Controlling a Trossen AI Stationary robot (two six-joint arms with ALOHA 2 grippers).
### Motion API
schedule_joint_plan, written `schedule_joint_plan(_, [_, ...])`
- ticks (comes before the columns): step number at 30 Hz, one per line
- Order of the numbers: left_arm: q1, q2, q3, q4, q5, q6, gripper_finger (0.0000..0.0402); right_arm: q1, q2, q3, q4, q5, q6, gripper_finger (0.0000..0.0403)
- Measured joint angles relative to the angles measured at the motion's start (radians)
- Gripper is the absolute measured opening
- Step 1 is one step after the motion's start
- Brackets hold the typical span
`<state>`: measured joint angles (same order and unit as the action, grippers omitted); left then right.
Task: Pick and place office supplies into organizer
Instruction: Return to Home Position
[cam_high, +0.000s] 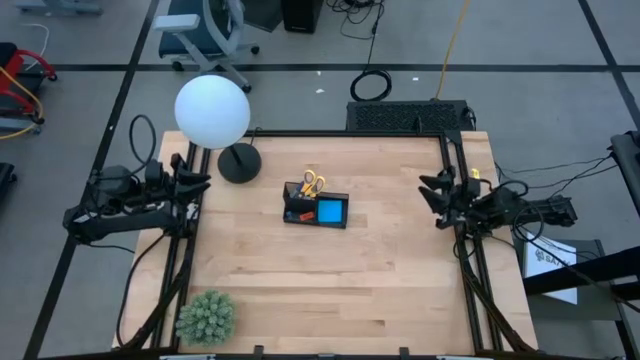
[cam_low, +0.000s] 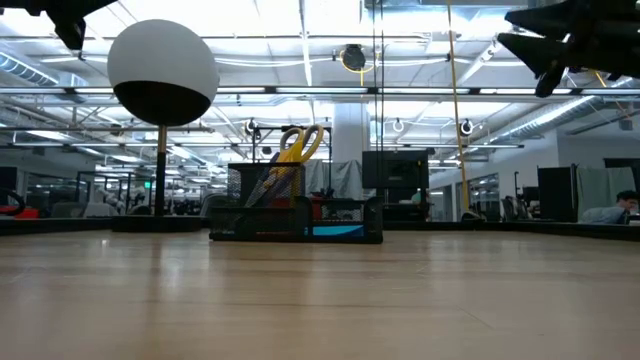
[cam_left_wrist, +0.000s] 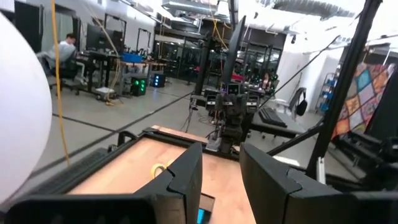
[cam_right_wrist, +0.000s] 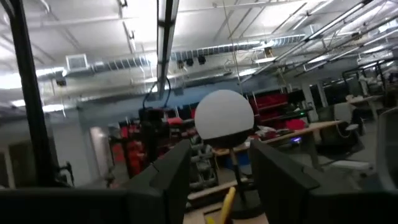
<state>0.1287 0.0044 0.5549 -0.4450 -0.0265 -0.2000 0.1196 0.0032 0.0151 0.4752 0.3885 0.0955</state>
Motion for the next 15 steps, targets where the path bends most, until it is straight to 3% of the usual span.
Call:
schedule_joint_plan(9, [0.0,0.0,0.0,-0.065,0.0,0.098,0.0115,0.0,0.0,0.0,-0.034,0.004,-0.223,0.0155])
schedule_joint_plan(15, [0.0,0.0,0.0,-0.079,0.001,0.128,0.0115,0.0,0.0,0.0,-0.16,0.003,-0.13,0.0155])
